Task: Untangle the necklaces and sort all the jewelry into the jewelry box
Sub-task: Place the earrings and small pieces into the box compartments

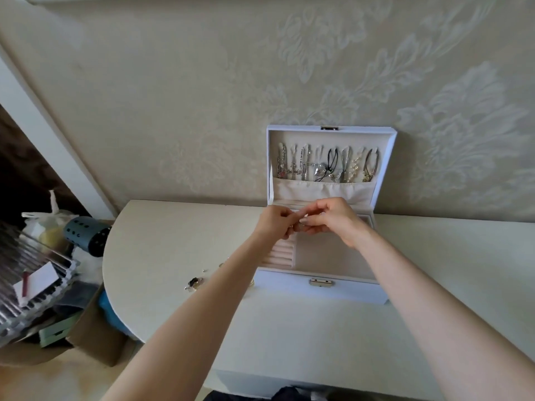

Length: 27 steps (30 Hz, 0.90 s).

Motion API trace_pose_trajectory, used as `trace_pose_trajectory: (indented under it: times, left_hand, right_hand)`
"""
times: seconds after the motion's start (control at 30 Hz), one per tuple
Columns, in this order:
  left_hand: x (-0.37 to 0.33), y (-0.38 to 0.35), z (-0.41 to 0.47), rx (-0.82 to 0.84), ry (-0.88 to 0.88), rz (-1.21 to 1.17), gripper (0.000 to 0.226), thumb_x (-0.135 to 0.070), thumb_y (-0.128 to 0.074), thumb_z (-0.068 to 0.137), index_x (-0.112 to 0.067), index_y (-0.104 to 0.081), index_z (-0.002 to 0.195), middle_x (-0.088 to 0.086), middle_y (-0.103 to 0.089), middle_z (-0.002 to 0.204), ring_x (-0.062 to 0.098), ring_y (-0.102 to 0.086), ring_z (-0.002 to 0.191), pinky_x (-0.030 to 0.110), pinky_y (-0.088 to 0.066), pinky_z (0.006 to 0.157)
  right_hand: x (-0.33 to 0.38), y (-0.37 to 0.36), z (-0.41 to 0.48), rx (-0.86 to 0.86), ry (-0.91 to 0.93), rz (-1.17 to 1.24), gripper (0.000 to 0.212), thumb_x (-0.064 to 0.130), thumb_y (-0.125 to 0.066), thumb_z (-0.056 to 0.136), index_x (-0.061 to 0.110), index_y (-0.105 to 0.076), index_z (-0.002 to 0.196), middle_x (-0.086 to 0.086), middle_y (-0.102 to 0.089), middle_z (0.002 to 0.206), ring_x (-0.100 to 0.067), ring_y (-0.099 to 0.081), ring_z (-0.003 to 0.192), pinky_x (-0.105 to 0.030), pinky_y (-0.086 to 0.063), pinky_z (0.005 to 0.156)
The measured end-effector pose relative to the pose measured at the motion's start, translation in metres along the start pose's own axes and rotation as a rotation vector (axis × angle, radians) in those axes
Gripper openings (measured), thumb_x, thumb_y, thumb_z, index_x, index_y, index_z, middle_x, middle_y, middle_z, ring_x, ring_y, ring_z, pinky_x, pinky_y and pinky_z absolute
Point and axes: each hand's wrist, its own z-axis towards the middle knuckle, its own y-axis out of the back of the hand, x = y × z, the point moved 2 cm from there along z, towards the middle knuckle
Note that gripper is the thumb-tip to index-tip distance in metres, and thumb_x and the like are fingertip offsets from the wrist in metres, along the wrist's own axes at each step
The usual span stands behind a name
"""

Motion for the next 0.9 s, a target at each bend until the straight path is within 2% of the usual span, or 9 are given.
trace_pose_trajectory:
  times: [0.13,0.23,0.3,0.37,0.47,0.57,0.6,0.7,0.9]
  left_hand:
    - [-0.003,-0.006,0.009,0.027,0.024,0.041,0.035,-0.019,-0.063,0.089,-0.009,-0.056,0.057,-0.004,-0.053,0.045,0.007,-0.039,0.038,0.014,-0.033,0.039]
    - [-0.003,-0.010,0.016,-0.019,0.050,0.084,0.035,-0.019,-0.063,0.089,-0.011,-0.057,0.056,-0.008,-0.053,0.036,0.006,-0.039,0.035,0.015,-0.034,0.038]
    - [-0.002,-0.012,0.020,-0.039,0.054,0.114,0.035,-0.020,-0.063,0.089,-0.010,-0.057,0.056,-0.006,-0.052,0.036,0.006,-0.039,0.033,0.017,-0.034,0.040]
    - [-0.002,-0.014,0.022,-0.051,0.042,0.166,0.034,-0.023,-0.064,0.088,-0.010,-0.059,0.057,-0.001,-0.055,0.045,0.010,-0.042,0.039,0.021,-0.037,0.049]
    - [-0.004,-0.015,0.024,-0.103,-0.009,0.308,0.022,-0.024,-0.062,0.088,-0.008,-0.065,0.073,0.009,-0.065,0.066,0.020,-0.056,0.057,0.028,-0.046,0.063]
    - [-0.003,-0.010,0.019,-0.196,-0.084,0.398,0.014,-0.017,-0.055,0.092,-0.006,-0.063,0.096,0.016,-0.069,0.092,0.030,-0.063,0.089,0.035,-0.049,0.077]
    - [-0.002,-0.009,0.015,-0.215,-0.106,0.425,0.014,-0.013,-0.050,0.094,-0.006,-0.061,0.099,0.017,-0.068,0.095,0.033,-0.062,0.092,0.036,-0.048,0.077]
    - [0.000,-0.008,0.004,-0.250,-0.148,0.557,0.022,-0.009,-0.042,0.094,-0.007,-0.060,0.106,0.015,-0.065,0.105,0.036,-0.057,0.098,0.036,-0.042,0.072]
    - [0.005,-0.019,-0.005,-0.151,-0.192,0.698,0.037,-0.014,-0.037,0.096,-0.025,-0.060,0.122,0.009,-0.063,0.118,0.030,-0.055,0.108,0.035,-0.044,0.078]
  right_hand:
    - [-0.007,0.005,0.003,-0.159,0.040,-0.108,0.025,-0.015,-0.070,0.072,0.007,-0.063,0.082,-0.010,-0.062,0.074,-0.017,-0.062,0.062,-0.017,-0.053,0.052]
    - [-0.014,0.006,0.006,-0.268,0.142,-0.310,0.022,-0.014,-0.070,0.071,0.005,-0.069,0.084,-0.007,-0.068,0.078,-0.013,-0.063,0.068,-0.014,-0.053,0.062]
    - [-0.017,0.007,0.008,-0.345,0.199,-0.464,0.018,-0.006,-0.070,0.074,0.010,-0.073,0.084,-0.003,-0.072,0.084,-0.012,-0.065,0.075,-0.022,-0.053,0.072]
    - [-0.018,0.008,0.009,-0.390,0.221,-0.604,0.015,0.006,-0.071,0.078,0.017,-0.075,0.087,0.002,-0.073,0.087,-0.015,-0.065,0.083,-0.029,-0.051,0.076]
    - [-0.014,0.004,0.009,-0.417,0.275,-0.802,0.013,0.016,-0.069,0.082,0.021,-0.075,0.093,-0.001,-0.071,0.088,-0.021,-0.061,0.090,-0.029,-0.042,0.075]
    - [-0.009,-0.002,0.010,-0.424,0.315,-0.868,0.013,0.019,-0.068,0.084,0.019,-0.076,0.094,0.011,-0.057,0.070,-0.027,-0.058,0.092,-0.032,-0.040,0.077]
    - [-0.009,-0.003,0.011,-0.425,0.316,-0.872,0.012,0.019,-0.068,0.084,0.018,-0.076,0.093,0.011,-0.057,0.069,-0.027,-0.057,0.092,-0.032,-0.040,0.077]
    - [-0.013,-0.003,0.019,-0.434,0.306,-0.891,0.009,0.021,-0.070,0.082,0.019,-0.076,0.088,-0.003,-0.072,0.086,-0.026,-0.056,0.092,-0.033,-0.040,0.077]
    - [-0.022,-0.006,0.022,-0.457,0.277,-0.846,0.010,0.013,-0.069,0.081,0.016,-0.076,0.088,-0.007,-0.073,0.089,-0.027,-0.058,0.091,-0.033,-0.041,0.078]
